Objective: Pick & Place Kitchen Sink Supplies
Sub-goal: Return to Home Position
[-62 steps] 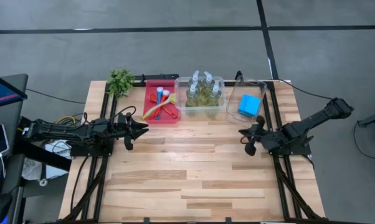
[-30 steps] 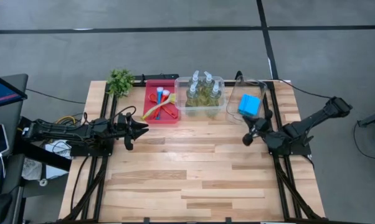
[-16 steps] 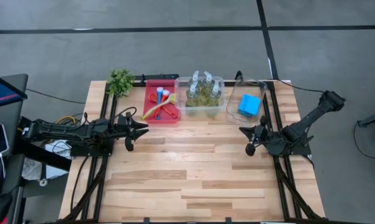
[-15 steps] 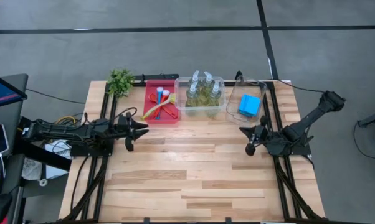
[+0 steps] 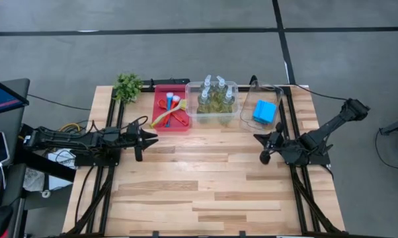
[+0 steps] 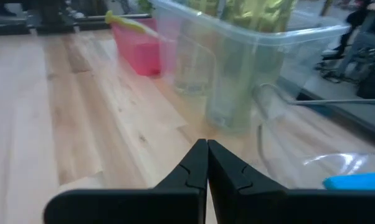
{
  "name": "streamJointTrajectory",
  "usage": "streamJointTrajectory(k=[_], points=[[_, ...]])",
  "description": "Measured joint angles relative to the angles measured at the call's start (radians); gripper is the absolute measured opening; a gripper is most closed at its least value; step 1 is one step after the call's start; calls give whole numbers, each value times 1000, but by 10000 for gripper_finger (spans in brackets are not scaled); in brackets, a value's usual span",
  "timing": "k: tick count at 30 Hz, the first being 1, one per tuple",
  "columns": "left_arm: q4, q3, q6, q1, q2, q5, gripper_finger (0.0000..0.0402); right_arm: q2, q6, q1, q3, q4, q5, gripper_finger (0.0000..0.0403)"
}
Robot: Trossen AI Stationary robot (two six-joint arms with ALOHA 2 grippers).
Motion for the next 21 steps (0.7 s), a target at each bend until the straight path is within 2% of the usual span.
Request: streamJointTrajectory(k=[14,21], points=[[10,0,5,0,0,5,116,0,-15,0,0,14,-234,0],[11,0,6,0,0,6,116,0,-75,11,-3,114,-440,0]])
